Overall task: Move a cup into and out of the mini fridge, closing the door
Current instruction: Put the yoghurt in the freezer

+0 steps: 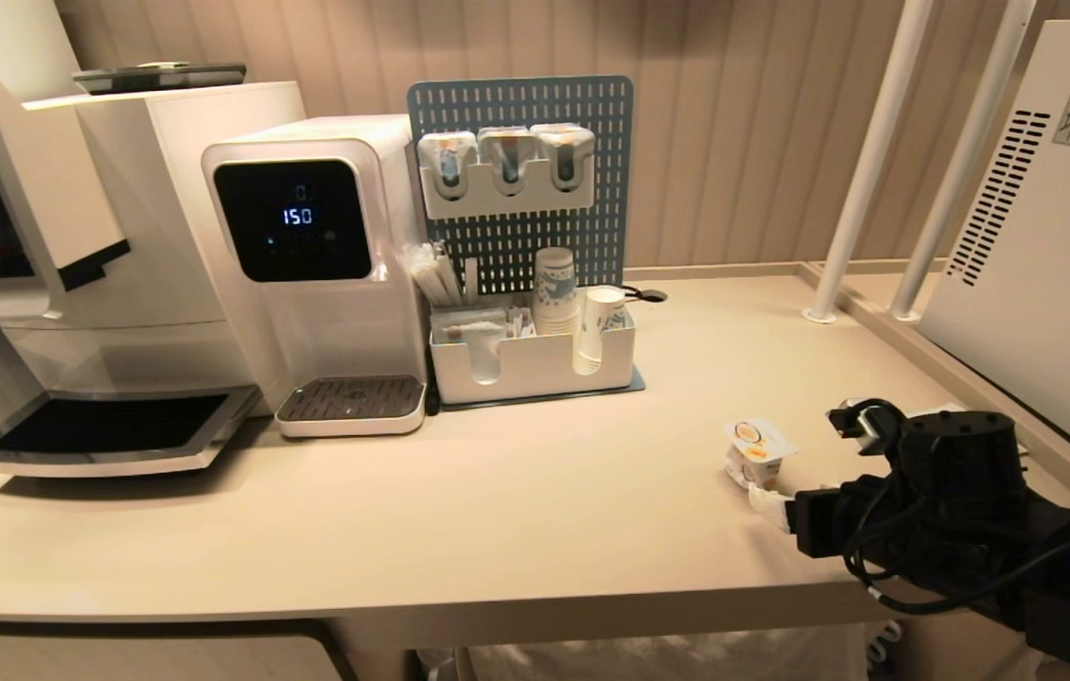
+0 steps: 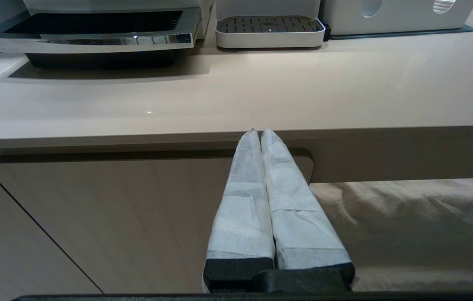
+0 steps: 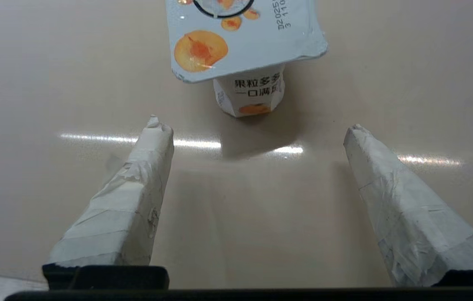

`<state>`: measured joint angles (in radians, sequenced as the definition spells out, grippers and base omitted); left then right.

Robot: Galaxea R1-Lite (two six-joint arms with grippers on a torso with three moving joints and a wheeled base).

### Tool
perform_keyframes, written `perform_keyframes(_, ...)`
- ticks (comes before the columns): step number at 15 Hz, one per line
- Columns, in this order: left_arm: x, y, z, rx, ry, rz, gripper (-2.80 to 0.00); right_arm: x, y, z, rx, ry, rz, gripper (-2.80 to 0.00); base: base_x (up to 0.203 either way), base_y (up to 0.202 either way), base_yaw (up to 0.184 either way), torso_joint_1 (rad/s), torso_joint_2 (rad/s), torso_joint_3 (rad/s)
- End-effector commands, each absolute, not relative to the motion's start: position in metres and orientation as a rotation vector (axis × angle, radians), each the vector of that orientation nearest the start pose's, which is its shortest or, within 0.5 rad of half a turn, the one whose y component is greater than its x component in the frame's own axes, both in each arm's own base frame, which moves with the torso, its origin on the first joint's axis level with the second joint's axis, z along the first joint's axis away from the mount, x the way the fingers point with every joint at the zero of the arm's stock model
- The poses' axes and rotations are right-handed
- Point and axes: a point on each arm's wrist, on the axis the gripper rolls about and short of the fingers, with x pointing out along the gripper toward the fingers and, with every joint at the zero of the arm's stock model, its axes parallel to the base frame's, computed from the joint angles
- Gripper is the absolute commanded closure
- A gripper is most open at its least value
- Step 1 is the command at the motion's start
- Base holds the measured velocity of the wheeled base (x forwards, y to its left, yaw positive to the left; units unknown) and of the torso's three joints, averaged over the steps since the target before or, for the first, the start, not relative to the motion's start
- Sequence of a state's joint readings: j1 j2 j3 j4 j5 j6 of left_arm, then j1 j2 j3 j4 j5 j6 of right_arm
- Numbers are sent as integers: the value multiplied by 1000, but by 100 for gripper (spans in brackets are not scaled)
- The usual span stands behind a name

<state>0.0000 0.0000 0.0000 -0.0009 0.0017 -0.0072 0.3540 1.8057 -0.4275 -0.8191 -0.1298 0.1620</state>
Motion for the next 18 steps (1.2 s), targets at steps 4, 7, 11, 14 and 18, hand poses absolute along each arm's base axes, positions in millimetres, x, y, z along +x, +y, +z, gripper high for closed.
perform_keyframes(4, -23, 0, 76, -8, -2, 2, 0, 269, 96, 74, 34, 560, 170, -280, 0, 0, 0, 0, 0, 0)
perform_keyframes(7, -23, 0, 76, -8, -2, 2, 0, 280, 101, 68, 34, 565, 169, -280, 0, 0, 0, 0, 0, 0)
perform_keyframes(11, -23, 0, 76, -8, -2, 2, 0, 289, 104, 64, 32, 567, 169, -280, 0, 0, 0, 0, 0, 0)
perform_keyframes(14, -23, 0, 76, -8, -2, 2, 0, 290, 104, 64, 33, 564, 171, -280, 0, 0, 0, 0, 0, 0)
perform_keyframes(18, -23, 0, 76, -8, -2, 2, 0, 291, 105, 67, 38, 548, 173, -280, 0, 0, 0, 0, 0, 0)
